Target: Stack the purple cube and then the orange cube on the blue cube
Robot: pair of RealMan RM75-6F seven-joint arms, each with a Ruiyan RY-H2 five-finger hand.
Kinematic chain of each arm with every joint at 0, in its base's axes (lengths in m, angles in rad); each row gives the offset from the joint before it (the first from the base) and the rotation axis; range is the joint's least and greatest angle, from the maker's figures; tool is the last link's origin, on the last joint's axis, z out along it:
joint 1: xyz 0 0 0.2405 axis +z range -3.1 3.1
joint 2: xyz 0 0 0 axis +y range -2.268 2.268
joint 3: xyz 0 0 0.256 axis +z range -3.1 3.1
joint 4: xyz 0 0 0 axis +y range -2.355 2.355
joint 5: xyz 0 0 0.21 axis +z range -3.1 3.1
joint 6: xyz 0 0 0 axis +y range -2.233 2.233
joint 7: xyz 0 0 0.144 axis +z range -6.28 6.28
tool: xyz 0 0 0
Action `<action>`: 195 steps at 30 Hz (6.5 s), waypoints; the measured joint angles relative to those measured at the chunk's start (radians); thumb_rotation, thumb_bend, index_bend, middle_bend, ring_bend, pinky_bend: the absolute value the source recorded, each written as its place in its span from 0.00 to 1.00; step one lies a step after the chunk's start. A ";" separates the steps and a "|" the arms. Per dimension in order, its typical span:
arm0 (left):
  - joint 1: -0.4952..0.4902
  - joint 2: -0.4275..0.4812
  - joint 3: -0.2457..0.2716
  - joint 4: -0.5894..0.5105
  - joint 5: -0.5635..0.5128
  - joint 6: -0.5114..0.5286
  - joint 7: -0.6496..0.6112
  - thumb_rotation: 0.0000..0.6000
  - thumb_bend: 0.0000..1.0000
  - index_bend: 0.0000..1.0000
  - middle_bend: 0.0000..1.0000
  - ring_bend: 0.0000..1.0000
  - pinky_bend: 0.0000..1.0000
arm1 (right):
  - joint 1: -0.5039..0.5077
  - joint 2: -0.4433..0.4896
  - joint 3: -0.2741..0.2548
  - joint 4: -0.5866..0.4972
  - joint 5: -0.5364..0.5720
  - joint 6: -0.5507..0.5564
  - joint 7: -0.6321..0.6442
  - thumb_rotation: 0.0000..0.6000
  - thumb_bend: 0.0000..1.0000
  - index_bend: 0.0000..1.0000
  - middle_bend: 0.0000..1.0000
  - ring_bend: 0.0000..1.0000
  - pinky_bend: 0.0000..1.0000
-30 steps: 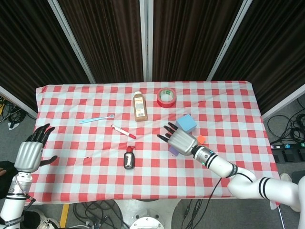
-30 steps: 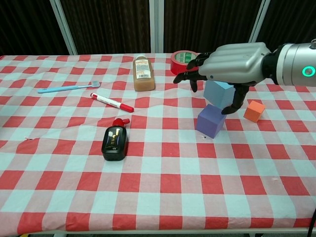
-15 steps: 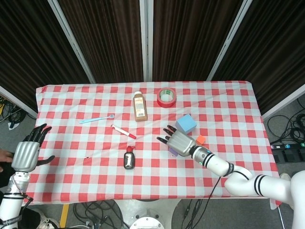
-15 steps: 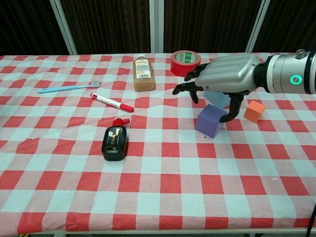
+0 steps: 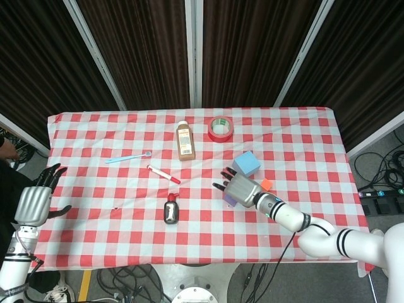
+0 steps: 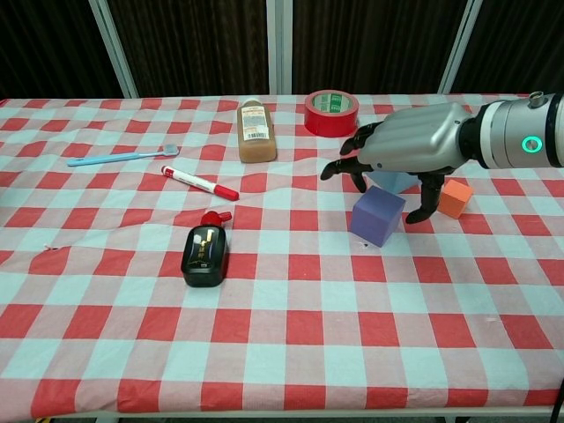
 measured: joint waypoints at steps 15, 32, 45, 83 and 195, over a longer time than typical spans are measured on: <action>0.013 0.007 0.007 0.023 0.000 -0.001 -0.035 1.00 0.09 0.19 0.19 0.13 0.32 | 0.008 -0.071 0.002 0.073 0.009 0.026 0.013 1.00 0.18 0.00 0.45 0.11 0.00; 0.003 0.015 0.010 -0.007 0.020 -0.006 -0.026 1.00 0.09 0.19 0.19 0.13 0.32 | 0.014 0.124 0.096 -0.087 0.108 0.101 0.009 1.00 0.18 0.00 0.46 0.12 0.00; -0.011 0.003 0.007 -0.004 0.018 -0.024 -0.014 1.00 0.09 0.19 0.19 0.13 0.32 | 0.023 0.148 0.083 -0.002 0.245 0.082 -0.040 1.00 0.19 0.00 0.46 0.12 0.00; -0.029 0.001 0.006 0.015 0.006 -0.055 -0.012 1.00 0.09 0.19 0.19 0.13 0.32 | 0.055 0.052 0.055 0.144 0.283 0.041 -0.009 1.00 0.19 0.00 0.44 0.12 0.00; -0.054 0.017 0.032 0.152 0.063 -0.066 -0.243 1.00 0.09 0.19 0.19 0.13 0.32 | -0.458 -0.505 0.282 0.279 0.466 0.628 0.064 1.00 0.15 0.17 0.51 0.24 0.16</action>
